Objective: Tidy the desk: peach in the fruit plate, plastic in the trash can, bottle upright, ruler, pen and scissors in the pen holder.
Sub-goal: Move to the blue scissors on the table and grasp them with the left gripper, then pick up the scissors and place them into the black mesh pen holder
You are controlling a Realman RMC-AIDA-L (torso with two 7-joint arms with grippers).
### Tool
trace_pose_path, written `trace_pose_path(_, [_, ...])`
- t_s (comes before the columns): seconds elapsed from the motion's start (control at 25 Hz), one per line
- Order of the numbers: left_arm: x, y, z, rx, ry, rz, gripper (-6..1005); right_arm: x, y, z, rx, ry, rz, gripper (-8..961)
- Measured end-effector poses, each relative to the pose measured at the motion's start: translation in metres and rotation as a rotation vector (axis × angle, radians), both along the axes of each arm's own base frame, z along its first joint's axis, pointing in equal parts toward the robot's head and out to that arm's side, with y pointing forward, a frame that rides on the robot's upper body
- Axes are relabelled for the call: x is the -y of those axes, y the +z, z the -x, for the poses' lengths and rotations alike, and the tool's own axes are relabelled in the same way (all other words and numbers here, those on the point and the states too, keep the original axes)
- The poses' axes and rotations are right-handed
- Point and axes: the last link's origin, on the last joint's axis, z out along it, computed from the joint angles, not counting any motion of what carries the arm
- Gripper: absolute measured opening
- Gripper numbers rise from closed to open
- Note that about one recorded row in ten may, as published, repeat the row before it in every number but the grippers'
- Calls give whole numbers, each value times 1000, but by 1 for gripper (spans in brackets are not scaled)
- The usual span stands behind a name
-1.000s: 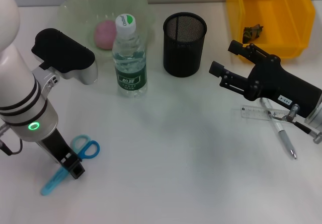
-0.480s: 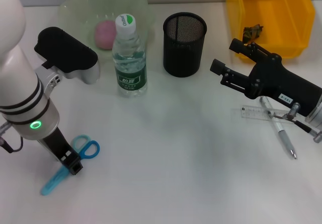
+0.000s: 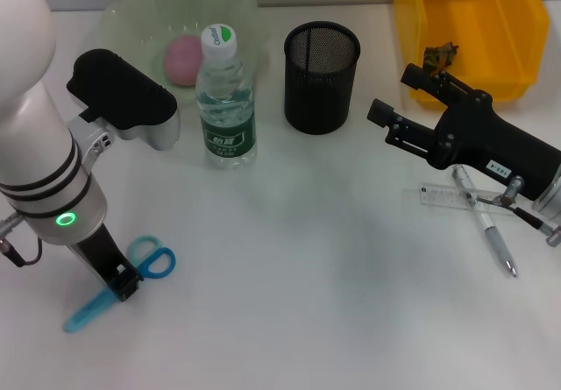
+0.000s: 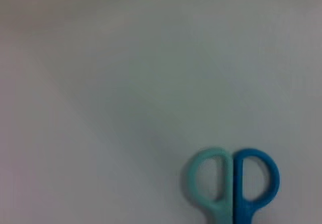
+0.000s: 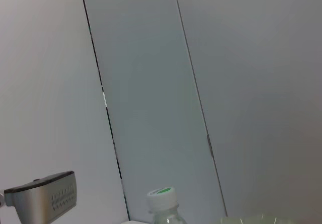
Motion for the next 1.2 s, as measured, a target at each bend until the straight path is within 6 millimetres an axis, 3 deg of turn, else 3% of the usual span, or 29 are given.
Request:
trace_pose_path(0.36, [0, -1, 0, -2, -2, 3, 236, 0, 0, 0, 3, -3, 0, 823])
trace_pose_path(0.6, [-2, 3, -3, -6, -20, -15, 239, -1, 1, -2, -1, -16, -11, 823])
trace_pose_path(0.84, [-7, 13, -19, 22, -86, -69, 241, 0, 4, -6, -26, -49, -41, 824])
trace_pose_path(0.92, [-19, 28, -42, 65, -187, -172, 242, 0, 6, -8, -31, -60, -49, 824])
trace_pose_path(1.2, [-37, 43, -78, 150, -359, -324, 245, 2, 7, -16, -46, -108, -67, 824])
